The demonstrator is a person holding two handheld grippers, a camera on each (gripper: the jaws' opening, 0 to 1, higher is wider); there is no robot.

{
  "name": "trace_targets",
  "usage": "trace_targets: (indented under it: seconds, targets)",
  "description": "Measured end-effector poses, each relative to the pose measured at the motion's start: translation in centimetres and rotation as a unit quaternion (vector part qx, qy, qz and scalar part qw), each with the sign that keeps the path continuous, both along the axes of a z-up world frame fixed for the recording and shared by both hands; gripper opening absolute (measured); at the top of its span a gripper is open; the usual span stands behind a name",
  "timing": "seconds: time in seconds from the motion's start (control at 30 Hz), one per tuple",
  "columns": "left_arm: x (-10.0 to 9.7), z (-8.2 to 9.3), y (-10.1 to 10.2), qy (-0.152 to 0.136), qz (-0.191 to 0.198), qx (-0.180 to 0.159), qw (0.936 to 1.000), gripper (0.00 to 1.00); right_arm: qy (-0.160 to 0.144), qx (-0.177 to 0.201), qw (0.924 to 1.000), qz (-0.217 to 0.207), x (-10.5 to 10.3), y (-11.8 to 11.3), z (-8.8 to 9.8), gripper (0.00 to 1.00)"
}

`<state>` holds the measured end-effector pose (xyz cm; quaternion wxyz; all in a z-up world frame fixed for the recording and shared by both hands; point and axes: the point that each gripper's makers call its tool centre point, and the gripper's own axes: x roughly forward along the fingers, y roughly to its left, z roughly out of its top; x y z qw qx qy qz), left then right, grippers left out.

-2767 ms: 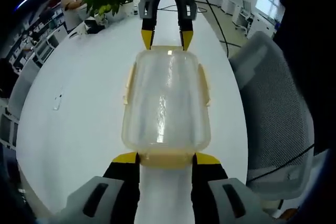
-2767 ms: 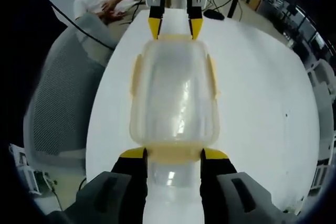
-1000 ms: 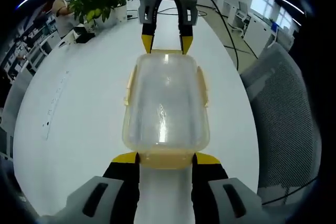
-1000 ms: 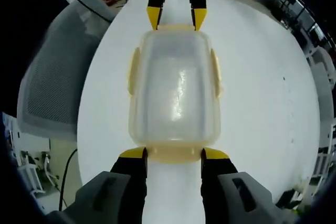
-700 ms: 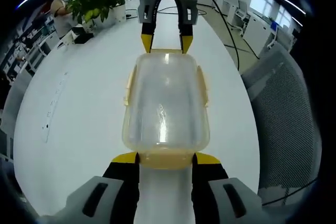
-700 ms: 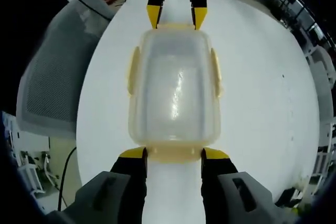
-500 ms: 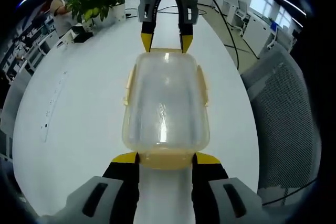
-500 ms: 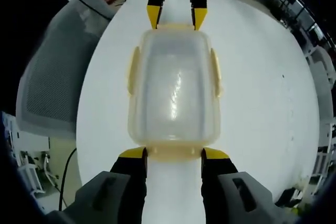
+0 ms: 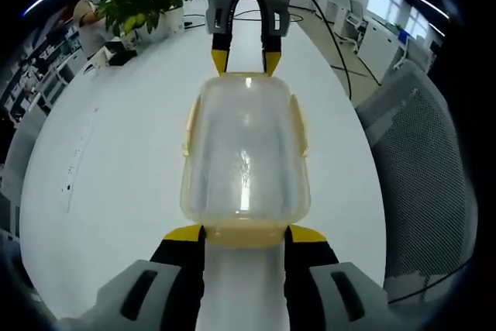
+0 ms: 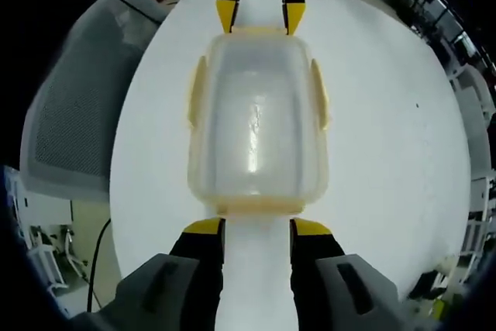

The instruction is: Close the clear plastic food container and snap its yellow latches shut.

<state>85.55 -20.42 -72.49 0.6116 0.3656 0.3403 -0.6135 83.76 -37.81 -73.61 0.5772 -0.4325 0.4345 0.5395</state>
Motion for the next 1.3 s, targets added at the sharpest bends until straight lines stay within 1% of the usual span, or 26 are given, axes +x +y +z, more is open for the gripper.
trace_targets:
  seconds: [0.17,0.27,0.33,0.43,0.47,0.5,0.6,0.67,0.7,0.77,0.8,0.83,0.9,0.97,1.0,1.03,1.07,1.1,1.13,1.17,1.2,1.23,1.27,1.3]
  targets:
    - [0.1,0.7,0.3,0.001,0.012,-0.006,0.9999,0.37,-0.004,0.01,0.9999,-0.012,-0.1,-0.1,0.4,0.31]
    - [0.2,1.1,0.6,-0.002,0.023,-0.009,0.9997,0.38,-0.012,0.02,0.999,-0.037,0.2,-0.1,0.9,0.33]
    - [0.3,1.3,0.8,-0.003,0.03,-0.01,0.9995,0.38,-0.014,0.029,0.9985,-0.044,0.2,0.0,1.3,0.33]
    - [0.6,1.5,1.1,-0.008,0.047,-0.011,0.9988,0.38,-0.015,0.039,0.9967,-0.069,0.2,0.0,1.7,0.34]
    - [0.7,1.6,1.2,-0.01,0.055,-0.013,0.9984,0.38,-0.017,0.042,0.9964,-0.072,0.2,0.1,1.8,0.34]
    - [0.8,1.8,1.2,-0.008,0.063,-0.017,0.9978,0.39,-0.02,0.052,0.9951,-0.081,0.3,0.3,2.0,0.34]
    - [0.8,2.1,1.3,-0.002,0.087,-0.026,0.9959,0.39,-0.014,0.071,0.9915,-0.108,0.2,0.6,2.4,0.34]
    - [0.9,2.3,1.3,-0.001,0.103,-0.031,0.9942,0.39,-0.013,0.075,0.9899,-0.12,0.2,0.6,2.5,0.34]
    - [1.0,2.4,1.3,-0.001,0.116,-0.036,0.9926,0.39,-0.016,0.082,0.9873,-0.136,0.3,0.7,2.7,0.34]
    - [1.0,2.6,1.3,0.008,0.138,-0.048,0.9892,0.39,-0.016,0.088,0.9853,-0.146,0.3,0.8,2.9,0.34]
    - [0.9,2.7,1.2,0.018,0.152,-0.057,0.9865,0.39,-0.016,0.094,0.9833,-0.155,0.3,0.8,3.1,0.33]
    - [0.9,2.8,1.2,0.02,0.163,-0.062,0.9845,0.39,-0.017,0.099,0.9818,-0.162,0.3,1.0,3.2,0.33]
    - [0.9,2.8,1.2,0.022,0.178,-0.068,0.9815,0.39,-0.018,0.113,0.9776,-0.177,0.3,1.2,3.4,0.33]
    - [1.0,2.6,1.3,0.018,0.191,-0.066,0.9792,0.39,-0.019,0.124,0.9725,-0.197,0.3,1.4,3.6,0.33]
    - [1.1,2.5,1.5,0.015,0.208,-0.064,0.9759,0.39,-0.02,0.129,0.9692,-0.209,0.4,1.4,3.6,0.33]
    - [1.0,2.5,1.4,0.016,0.21,-0.067,0.9753,0.39,-0.02,0.133,0.9672,-0.215,0.4,1.5,3.6,0.33]
    - [1.0,2.5,1.4,0.018,0.219,-0.069,0.9732,0.39,-0.017,0.138,0.9649,-0.223,0.4,1.5,3.6,0.33]
    - [0.9,2.5,1.3,0.022,0.235,-0.076,0.9688,0.4,-0.015,0.143,0.9612,-0.235,0.3,1.5,3.6,0.34]
    - [0.8,2.6,1.1,0.025,0.242,-0.082,0.9665,0.4,-0.015,0.146,0.9596,-0.24,0.4,1.5,3.6,0.34]
    - [0.8,2.6,1.0,0.029,0.258,-0.09,0.9615,0.4,-0.015,0.152,0.9567,-0.248,0.4,1.6,3.5,0.34]
    - [0.8,2.6,1.0,0.031,0.262,-0.091,0.9601,0.4,-0.014,0.158,0.9537,-0.256,0.4,1.6,3.6,0.34]
    - [0.8,2.6,1.0,0.033,0.274,-0.093,0.9566,0.4,-0.013,0.163,0.9497,-0.267,0.4,1.7,3.6,0.34]
    - [0.7,2.6,1.0,0.034,0.283,-0.094,0.9539,0.4,-0.012,0.171,0.9439,-0.282,0.5,1.7,3.6,0.34]
    - [0.7,2.6,1.0,0.034,0.288,-0.096,0.9522,0.4,-0.01,0.174,0.9406,-0.291,0.5,1.7,3.6,0.35]
